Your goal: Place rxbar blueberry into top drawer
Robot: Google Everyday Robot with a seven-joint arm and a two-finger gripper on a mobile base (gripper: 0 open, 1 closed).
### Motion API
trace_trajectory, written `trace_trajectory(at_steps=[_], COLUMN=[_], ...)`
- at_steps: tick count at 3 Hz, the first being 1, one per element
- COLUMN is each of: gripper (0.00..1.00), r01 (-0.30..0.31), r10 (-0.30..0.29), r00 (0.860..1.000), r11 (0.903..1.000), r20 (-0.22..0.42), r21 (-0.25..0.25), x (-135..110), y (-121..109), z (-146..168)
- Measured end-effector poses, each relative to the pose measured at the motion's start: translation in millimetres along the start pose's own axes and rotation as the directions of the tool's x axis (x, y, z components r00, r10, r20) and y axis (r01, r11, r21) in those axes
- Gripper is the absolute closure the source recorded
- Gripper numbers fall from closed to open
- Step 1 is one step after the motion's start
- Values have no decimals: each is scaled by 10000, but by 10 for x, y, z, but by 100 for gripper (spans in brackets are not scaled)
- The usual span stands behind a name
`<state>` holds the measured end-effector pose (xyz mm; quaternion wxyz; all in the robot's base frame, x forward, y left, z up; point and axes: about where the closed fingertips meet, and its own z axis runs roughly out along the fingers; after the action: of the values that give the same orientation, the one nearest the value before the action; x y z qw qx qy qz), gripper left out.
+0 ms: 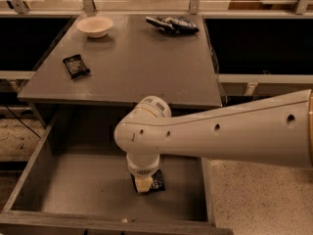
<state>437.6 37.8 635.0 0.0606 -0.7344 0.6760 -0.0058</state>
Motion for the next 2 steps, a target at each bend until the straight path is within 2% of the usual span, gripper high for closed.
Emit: trace_trajectory(at_steps=[2], gripper=[100], r01=[415], r10=[-413], r00=[9991], r11=[9987], r20=[70], r21=[-290], x=[-168], y=[81], z=[196])
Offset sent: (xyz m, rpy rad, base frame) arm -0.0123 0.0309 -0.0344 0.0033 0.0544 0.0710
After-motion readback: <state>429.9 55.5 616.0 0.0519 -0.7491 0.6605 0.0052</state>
